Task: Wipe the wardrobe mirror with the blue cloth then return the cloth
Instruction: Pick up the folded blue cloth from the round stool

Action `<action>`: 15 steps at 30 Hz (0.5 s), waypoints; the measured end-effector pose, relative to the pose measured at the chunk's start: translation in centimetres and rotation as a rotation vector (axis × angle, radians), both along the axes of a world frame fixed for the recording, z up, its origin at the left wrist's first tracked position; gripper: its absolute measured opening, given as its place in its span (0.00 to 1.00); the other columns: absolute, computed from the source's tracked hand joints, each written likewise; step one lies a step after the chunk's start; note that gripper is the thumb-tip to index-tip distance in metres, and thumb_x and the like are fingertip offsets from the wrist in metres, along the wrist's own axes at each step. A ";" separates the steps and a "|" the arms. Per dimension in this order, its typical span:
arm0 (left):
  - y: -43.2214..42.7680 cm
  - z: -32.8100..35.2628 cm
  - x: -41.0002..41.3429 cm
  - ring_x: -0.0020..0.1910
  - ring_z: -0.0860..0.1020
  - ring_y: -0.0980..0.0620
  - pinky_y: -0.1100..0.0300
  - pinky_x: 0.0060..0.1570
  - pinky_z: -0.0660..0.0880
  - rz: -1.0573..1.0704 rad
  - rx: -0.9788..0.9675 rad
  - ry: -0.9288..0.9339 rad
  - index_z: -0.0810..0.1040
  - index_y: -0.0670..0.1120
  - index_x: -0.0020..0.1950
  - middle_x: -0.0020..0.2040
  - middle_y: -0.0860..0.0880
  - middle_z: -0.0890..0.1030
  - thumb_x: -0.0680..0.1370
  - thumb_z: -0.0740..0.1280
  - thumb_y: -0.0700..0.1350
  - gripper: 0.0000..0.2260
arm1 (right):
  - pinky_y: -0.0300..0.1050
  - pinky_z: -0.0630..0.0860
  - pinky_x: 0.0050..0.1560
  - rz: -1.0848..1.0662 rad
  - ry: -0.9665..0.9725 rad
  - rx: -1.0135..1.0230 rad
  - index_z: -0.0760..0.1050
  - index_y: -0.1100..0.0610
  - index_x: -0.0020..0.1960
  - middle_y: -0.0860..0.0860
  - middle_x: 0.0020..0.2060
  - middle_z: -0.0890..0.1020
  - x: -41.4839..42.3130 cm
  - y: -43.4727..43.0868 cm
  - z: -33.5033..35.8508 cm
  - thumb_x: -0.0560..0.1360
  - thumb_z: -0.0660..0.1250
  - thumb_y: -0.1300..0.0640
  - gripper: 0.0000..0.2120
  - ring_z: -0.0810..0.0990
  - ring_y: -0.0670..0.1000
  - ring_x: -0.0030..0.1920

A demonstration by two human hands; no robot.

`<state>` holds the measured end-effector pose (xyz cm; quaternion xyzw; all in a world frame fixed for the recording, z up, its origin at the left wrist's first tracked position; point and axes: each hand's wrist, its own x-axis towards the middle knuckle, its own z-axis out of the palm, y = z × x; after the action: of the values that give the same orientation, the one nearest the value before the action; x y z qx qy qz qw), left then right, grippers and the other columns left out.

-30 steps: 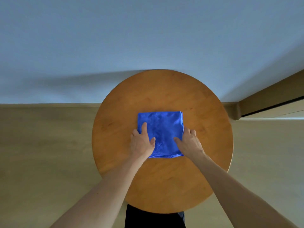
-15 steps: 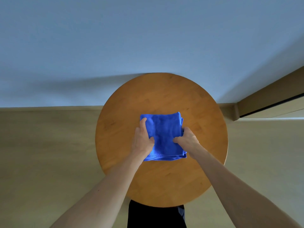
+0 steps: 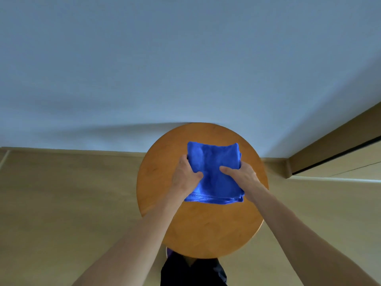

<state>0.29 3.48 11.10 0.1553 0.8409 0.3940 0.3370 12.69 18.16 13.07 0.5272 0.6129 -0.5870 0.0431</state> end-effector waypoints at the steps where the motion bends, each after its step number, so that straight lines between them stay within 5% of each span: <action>1: 0.0 1.0 0.1 0.39 0.79 0.59 0.66 0.33 0.71 0.009 0.014 0.006 0.70 0.53 0.55 0.45 0.56 0.79 0.72 0.71 0.38 0.17 | 0.58 0.82 0.55 0.007 0.015 -0.003 0.75 0.56 0.61 0.53 0.51 0.83 0.1 0.1 1.1 0.72 0.76 0.52 0.21 0.83 0.56 0.50; 8: -1.0 7.8 0.6 0.38 0.77 0.68 0.73 0.31 0.69 0.019 0.008 0.163 0.69 0.50 0.63 0.46 0.59 0.78 0.77 0.71 0.50 0.18 | 0.56 0.81 0.55 0.076 0.157 0.056 0.74 0.52 0.63 0.51 0.53 0.83 0.4 0.1 7.6 0.72 0.75 0.52 0.21 0.83 0.55 0.52; 10: -1.8 9.6 0.6 0.38 0.76 0.71 0.73 0.31 0.69 -0.004 -0.027 0.278 0.70 0.57 0.59 0.44 0.61 0.78 0.76 0.69 0.55 0.15 | 0.54 0.82 0.53 0.089 0.209 0.058 0.75 0.51 0.62 0.50 0.53 0.84 0.3 -0.2 8.9 0.72 0.75 0.50 0.20 0.83 0.54 0.52; 12: -2.9 10.7 0.4 0.39 0.78 0.66 0.66 0.35 0.73 0.017 -0.039 0.317 0.66 0.70 0.51 0.43 0.63 0.79 0.72 0.67 0.60 0.12 | 0.49 0.81 0.47 0.117 0.243 0.072 0.75 0.51 0.62 0.50 0.52 0.84 0.0 -0.6 9.9 0.73 0.74 0.51 0.19 0.83 0.53 0.51; 15: -5.2 11.6 -0.1 0.40 0.82 0.55 0.46 0.40 0.81 0.095 -0.006 0.242 0.63 0.71 0.48 0.44 0.58 0.81 0.71 0.65 0.62 0.12 | 0.48 0.81 0.46 0.188 0.284 0.078 0.76 0.51 0.61 0.50 0.52 0.84 -1.3 -1.7 11.4 0.74 0.74 0.53 0.17 0.84 0.52 0.51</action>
<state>0.16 -1.69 22.72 0.1605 0.8829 0.3856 0.2146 11.37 16.50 24.48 0.3808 0.6815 -0.6248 -0.0095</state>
